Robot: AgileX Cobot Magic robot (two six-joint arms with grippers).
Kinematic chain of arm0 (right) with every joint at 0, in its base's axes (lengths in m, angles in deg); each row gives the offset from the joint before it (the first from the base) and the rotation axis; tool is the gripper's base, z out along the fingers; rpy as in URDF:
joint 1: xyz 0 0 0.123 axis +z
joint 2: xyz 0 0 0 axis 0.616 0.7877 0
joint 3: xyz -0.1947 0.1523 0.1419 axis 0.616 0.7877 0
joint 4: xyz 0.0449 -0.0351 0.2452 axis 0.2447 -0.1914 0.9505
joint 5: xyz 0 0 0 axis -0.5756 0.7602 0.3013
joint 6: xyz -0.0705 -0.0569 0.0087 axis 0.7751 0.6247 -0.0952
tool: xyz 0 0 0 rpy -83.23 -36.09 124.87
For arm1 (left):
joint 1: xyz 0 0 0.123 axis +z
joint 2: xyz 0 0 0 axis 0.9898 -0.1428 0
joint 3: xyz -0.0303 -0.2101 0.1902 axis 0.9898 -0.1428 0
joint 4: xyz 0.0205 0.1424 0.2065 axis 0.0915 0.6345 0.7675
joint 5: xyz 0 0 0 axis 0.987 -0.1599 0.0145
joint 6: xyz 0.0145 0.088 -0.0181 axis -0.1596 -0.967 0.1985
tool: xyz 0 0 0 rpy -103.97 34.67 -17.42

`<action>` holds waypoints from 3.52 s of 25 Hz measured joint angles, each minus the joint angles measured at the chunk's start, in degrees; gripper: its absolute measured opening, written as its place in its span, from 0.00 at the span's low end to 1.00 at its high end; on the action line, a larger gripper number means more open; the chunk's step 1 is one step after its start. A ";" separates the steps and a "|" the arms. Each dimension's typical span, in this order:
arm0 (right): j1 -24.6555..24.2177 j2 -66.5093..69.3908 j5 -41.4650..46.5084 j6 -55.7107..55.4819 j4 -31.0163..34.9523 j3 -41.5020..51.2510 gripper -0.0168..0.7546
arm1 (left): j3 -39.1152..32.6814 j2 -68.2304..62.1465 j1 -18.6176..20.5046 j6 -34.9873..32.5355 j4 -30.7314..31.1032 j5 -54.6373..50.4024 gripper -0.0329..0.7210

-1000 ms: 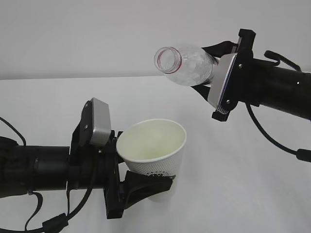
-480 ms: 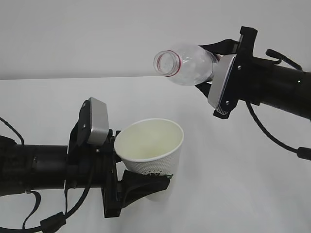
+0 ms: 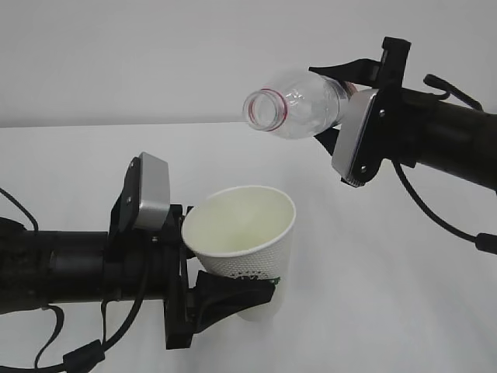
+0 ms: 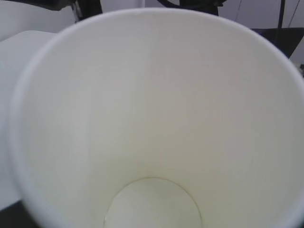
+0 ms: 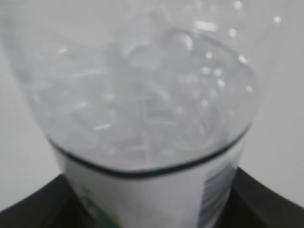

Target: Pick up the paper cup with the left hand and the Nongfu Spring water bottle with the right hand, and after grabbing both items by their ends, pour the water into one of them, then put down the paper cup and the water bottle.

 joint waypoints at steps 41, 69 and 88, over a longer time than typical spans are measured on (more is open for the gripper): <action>0.00 0.00 -7.52 4.64 0.00 0.00 0.63 | 0.00 4.56 0.00 3.31 4.08 -3.13 0.75; 0.00 0.00 -7.91 8.73 0.00 0.00 0.63 | 0.00 4.56 0.00 4.02 7.09 -3.39 0.75; 0.00 0.00 -8.14 11.03 0.00 0.00 0.63 | 0.00 4.56 0.00 4.02 6.08 -3.50 0.75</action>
